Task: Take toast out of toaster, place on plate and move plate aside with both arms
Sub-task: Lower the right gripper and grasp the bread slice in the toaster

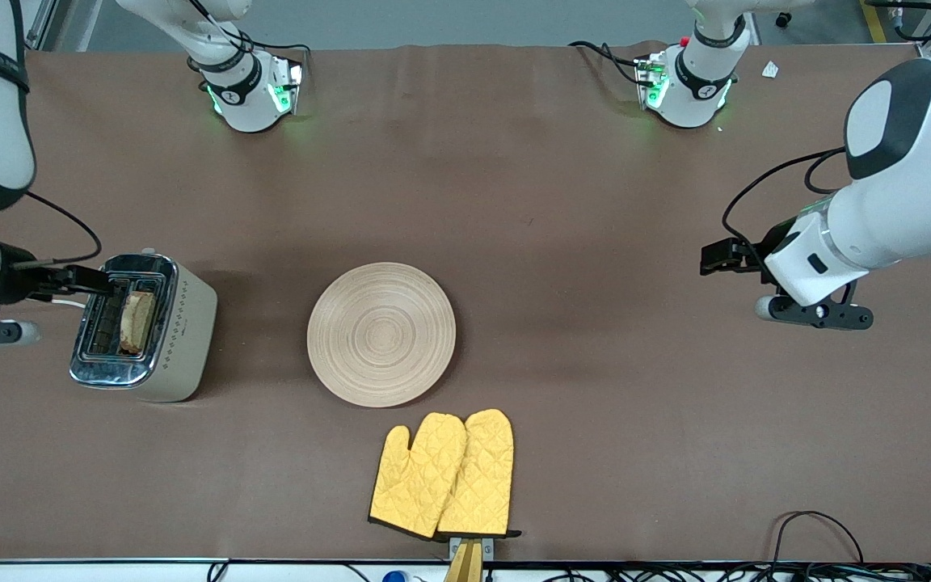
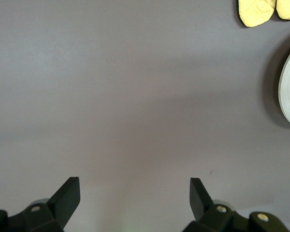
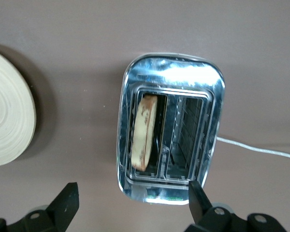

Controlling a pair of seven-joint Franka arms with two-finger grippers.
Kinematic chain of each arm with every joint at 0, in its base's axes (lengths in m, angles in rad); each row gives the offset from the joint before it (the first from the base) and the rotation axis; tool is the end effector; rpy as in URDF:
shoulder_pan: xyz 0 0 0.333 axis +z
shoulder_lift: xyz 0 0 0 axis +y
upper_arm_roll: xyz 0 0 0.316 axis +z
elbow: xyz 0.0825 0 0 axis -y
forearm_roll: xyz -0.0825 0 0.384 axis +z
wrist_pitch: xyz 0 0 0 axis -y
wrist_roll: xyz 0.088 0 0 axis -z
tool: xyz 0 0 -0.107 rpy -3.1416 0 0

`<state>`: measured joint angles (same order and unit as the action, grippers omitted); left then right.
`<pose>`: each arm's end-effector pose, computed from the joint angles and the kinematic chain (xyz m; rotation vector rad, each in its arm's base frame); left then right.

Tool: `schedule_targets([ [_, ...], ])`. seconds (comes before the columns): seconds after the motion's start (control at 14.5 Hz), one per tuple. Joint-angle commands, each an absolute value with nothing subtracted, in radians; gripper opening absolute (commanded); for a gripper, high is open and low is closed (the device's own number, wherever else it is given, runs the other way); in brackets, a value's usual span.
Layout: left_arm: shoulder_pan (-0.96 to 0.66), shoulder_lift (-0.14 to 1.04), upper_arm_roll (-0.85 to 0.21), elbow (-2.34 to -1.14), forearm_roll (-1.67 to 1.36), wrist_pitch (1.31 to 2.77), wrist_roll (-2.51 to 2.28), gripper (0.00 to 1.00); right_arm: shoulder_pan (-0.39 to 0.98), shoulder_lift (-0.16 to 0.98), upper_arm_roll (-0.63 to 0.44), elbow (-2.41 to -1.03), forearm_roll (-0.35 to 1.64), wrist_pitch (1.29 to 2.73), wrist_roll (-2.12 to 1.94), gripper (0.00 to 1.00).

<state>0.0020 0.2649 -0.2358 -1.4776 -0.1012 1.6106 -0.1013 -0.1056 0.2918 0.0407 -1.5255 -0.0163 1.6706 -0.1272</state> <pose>0.6111 -0.1394 0.5196 2.9887 -0.1766 -0.2251 0.6322 -0.0455 0.4796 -3.1218 -0.1003 0.2287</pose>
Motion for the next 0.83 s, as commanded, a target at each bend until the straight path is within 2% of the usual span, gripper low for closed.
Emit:
schedule_targets([
  [0.0,0.005,0.277,-0.238,-1.465,-0.117,1.626,-0.109,1.0,-0.103,0.304,0.041,-1.626,-0.006,1.8,-0.13,1.0],
  [0.21,-0.005,0.333,-0.251,-1.463,-0.124,1.687,-0.109,1.0,-0.103,0.307,0.041,-1.736,-0.006,1.922,-0.13,1.0],
  [0.41,-0.006,0.385,-0.253,-1.463,-0.166,1.746,-0.11,1.0,-0.103,0.311,0.041,-1.761,-0.006,1.939,-0.13,0.99],
  [0.48,-0.006,0.399,-0.253,-1.462,-0.166,1.762,-0.11,1.0,-0.101,0.311,0.041,-1.761,-0.006,1.936,-0.13,0.89],
  [0.55,-0.006,0.411,-0.253,-1.462,-0.166,1.779,-0.11,1.0,-0.1,0.31,0.041,-1.761,-0.006,1.93,-0.13,0.33],
  [0.62,-0.002,0.423,-0.253,-1.462,-0.164,1.79,-0.109,1.0,-0.083,0.31,0.041,-1.759,-0.008,1.93,-0.117,0.01],
  [0.76,0.009,0.448,-0.252,-1.46,-0.161,1.795,-0.109,1.0,-0.077,0.31,0.041,-1.756,-0.012,1.927,-0.086,0.0],
])
